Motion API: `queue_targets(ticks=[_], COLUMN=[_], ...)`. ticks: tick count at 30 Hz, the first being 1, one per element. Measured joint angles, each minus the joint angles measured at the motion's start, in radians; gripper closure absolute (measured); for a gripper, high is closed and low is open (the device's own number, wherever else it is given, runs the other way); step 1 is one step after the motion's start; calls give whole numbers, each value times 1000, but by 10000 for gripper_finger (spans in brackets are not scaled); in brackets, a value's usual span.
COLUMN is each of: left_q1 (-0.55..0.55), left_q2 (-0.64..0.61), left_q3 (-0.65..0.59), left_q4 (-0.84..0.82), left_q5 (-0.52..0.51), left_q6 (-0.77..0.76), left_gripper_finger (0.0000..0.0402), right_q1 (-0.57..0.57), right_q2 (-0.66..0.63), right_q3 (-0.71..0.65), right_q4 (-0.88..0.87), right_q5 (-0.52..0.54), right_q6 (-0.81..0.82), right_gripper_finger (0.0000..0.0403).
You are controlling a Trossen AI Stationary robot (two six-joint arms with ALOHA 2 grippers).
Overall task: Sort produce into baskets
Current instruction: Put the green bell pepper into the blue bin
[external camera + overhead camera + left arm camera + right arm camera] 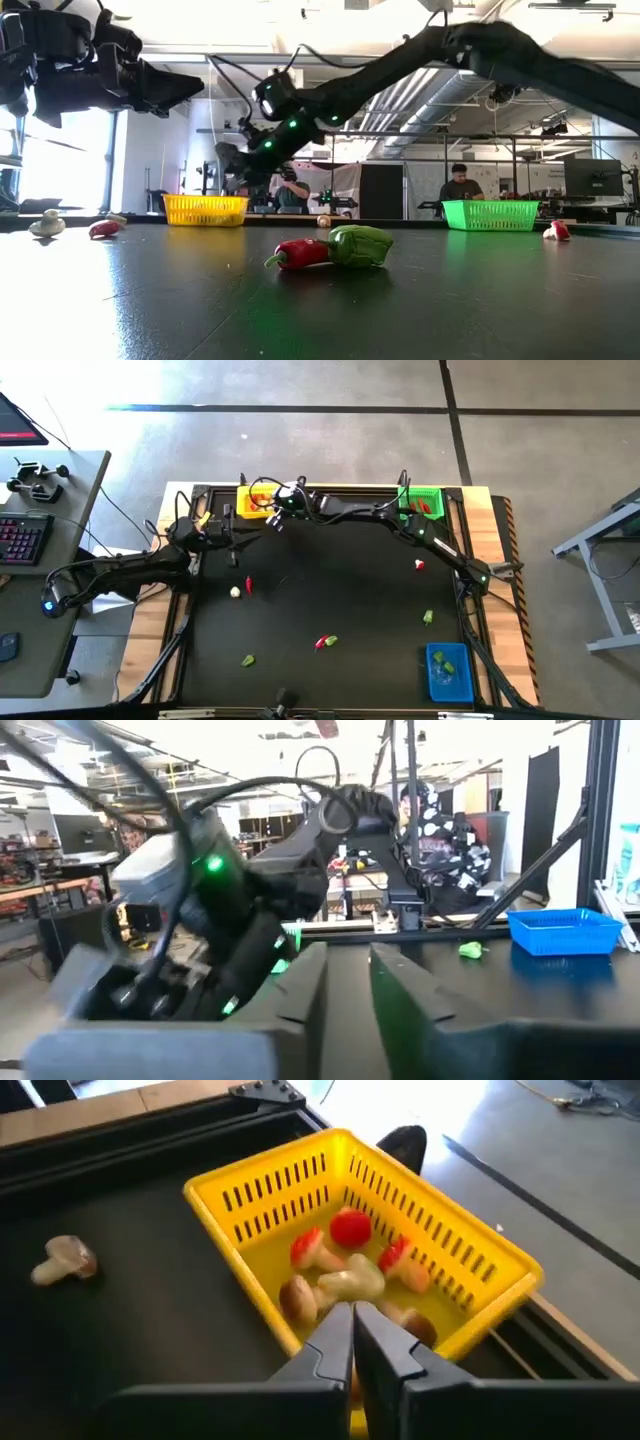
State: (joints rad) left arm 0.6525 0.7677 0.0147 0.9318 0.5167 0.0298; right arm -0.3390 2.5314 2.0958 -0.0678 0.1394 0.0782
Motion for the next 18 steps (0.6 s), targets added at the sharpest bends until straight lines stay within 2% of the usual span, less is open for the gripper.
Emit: queue_targets(ticks=[4, 6, 12, 18], left_q1=[2, 2, 2, 0], left_q2=[-9, -11, -14, -14], left_q3=[0, 0, 0, 0], left_q4=[0, 1, 1, 1], left_q5=[6, 6, 6, 6], left_q6=[7, 7, -17, -19], left_gripper_finger=[387, 398, 401, 401], right_q1=[10, 15, 61, 183], right_q2=[-140, -227, -490, -687], right_q3=[-236, -389, -831, -1117], right_q4=[161, 260, 489, 533], right_q5=[-1, -5, -1, 18], right_q6=[15, 30, 77, 120], right_gripper_finger=[402, 402, 403, 403])
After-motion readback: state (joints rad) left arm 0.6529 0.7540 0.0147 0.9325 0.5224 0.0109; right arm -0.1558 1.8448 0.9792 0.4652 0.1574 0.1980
